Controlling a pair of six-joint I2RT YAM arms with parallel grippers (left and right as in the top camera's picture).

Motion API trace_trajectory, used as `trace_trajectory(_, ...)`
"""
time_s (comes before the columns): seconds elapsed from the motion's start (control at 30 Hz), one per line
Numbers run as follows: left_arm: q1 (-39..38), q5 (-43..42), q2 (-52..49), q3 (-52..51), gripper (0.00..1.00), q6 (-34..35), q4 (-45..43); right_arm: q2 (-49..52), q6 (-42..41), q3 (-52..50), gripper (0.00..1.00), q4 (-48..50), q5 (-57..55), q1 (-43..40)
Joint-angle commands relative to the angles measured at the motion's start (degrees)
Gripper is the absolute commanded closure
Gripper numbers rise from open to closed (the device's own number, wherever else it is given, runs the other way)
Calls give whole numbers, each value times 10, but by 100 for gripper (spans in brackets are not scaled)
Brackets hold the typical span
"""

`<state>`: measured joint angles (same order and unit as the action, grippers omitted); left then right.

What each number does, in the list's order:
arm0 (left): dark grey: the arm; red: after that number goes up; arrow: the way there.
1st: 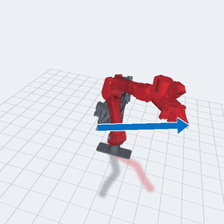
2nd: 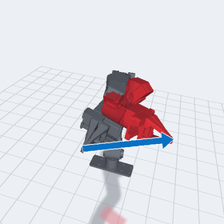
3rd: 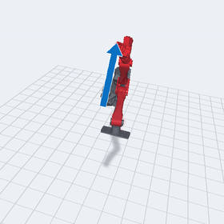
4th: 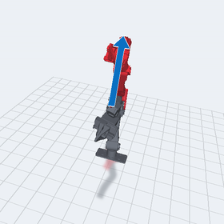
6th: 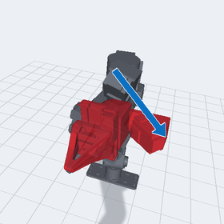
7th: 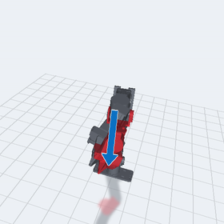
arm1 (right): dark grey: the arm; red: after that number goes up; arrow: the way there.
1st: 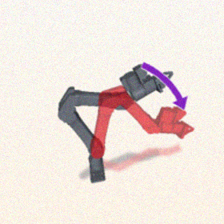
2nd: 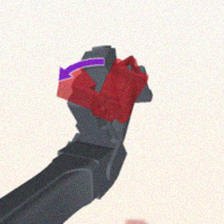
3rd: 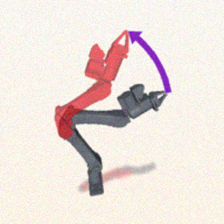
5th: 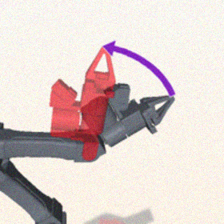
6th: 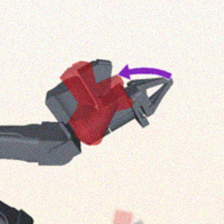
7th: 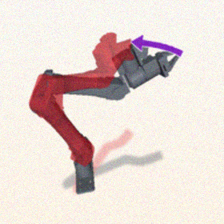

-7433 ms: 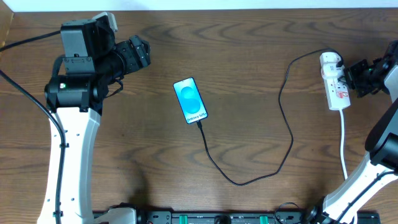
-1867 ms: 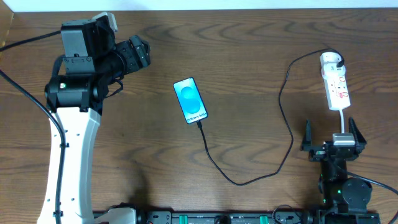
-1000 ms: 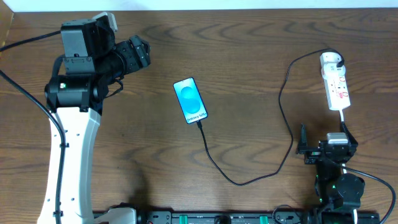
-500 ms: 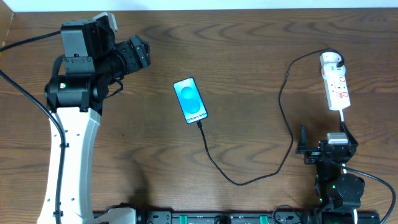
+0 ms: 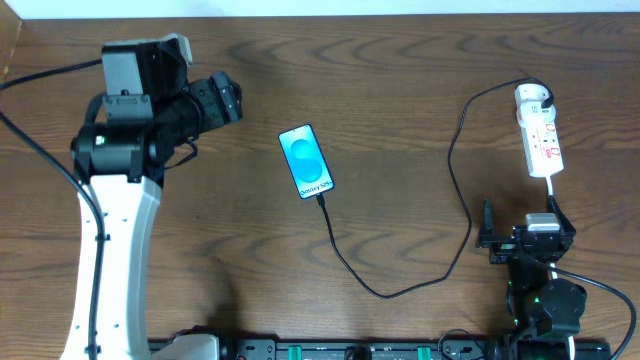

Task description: Plug charger to phone and switch on socket

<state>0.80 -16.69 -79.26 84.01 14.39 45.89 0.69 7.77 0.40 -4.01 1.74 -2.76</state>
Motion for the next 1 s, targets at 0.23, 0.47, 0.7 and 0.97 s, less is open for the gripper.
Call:
trace_trajectory(0.23,0,6,193,-185,15,-184,-90,-3,-9,-1,1,-2,1,6)
trace_trajectory(0.47,0,-50,307,-349,15,-253,-217,-3,-9,-1,1,-2,2,6)
trace_trajectory(0.7,0,-49,420,-498,15,-253,-346,-3,-9,-1,1,-2,1,6)
trace_trajectory(0.97,0,-47,548,-632,15,-253,-429,-3,-9,-1,1,-2,1,6)
